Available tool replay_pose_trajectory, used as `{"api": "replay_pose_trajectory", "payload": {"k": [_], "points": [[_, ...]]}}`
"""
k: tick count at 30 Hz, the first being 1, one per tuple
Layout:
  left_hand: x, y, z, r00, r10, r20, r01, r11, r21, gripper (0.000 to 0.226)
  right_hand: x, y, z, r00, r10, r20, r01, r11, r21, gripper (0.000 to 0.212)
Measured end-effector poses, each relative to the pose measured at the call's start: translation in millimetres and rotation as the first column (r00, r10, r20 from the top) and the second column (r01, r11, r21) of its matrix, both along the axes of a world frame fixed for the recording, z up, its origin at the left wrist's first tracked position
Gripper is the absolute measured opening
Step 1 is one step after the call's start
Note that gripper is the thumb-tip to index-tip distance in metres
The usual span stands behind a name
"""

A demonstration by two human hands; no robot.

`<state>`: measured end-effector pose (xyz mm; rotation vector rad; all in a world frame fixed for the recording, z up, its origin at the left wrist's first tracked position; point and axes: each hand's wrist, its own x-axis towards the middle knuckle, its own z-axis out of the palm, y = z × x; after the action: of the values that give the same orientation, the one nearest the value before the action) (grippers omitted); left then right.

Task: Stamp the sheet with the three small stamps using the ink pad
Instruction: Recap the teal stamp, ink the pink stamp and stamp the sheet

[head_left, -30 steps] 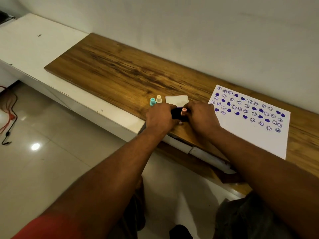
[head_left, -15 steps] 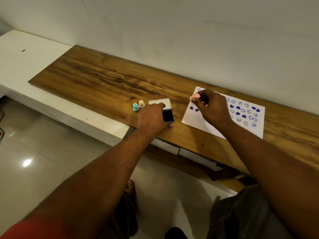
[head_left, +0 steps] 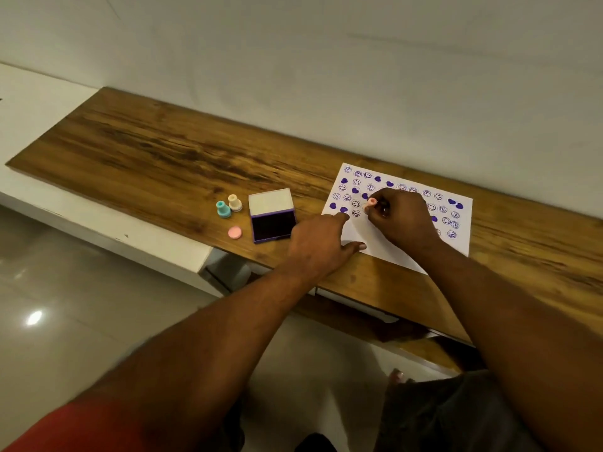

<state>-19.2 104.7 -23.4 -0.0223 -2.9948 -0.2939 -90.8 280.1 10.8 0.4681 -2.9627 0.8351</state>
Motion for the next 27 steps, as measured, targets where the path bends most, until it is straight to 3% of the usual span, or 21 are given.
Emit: {"api": "replay_pose_trajectory", "payload": {"k": [13, 16, 19, 21, 23, 27], "points": [[3, 4, -10, 1.000, -0.009, -0.022, 0.009, 1.000, 0.023, 0.078, 0, -3, 6, 0.999, -0.013, 0.043, 0.010, 0.998, 0.066, 0.032], [3, 5, -12, 1.000, 0.011, 0.006, -0.011, 0.997, 0.072, 0.076, 3, -5, 27, 0.993, -0.009, -0.119, 0.001, 0.997, -0.073, 0.022], [0, 4, -13, 0.999, 0.021, 0.043, -0.026, 0.994, 0.103, 0.074, 3, -9, 58, 0.932, -0.093, -0.351, -0.026, 0.947, -0.320, 0.016], [-1, 4, -14, 0.999, 0.015, 0.050, -0.020, 0.995, 0.101, 0.073, 2, -11, 68, 0.888, -0.144, -0.437, -0.046, 0.917, -0.396, 0.014], [-3, 4, -14, 0.999, 0.012, 0.042, -0.015, 0.995, 0.094, 0.073, 4, -9, 53, 0.919, -0.106, -0.381, -0.040, 0.934, -0.356, 0.014], [-5, 5, -14, 1.000, 0.011, 0.020, -0.012, 0.998, 0.067, 0.075, 19, 1, -13, 0.998, -0.052, -0.025, 0.051, 0.998, -0.040, 0.026]]}}
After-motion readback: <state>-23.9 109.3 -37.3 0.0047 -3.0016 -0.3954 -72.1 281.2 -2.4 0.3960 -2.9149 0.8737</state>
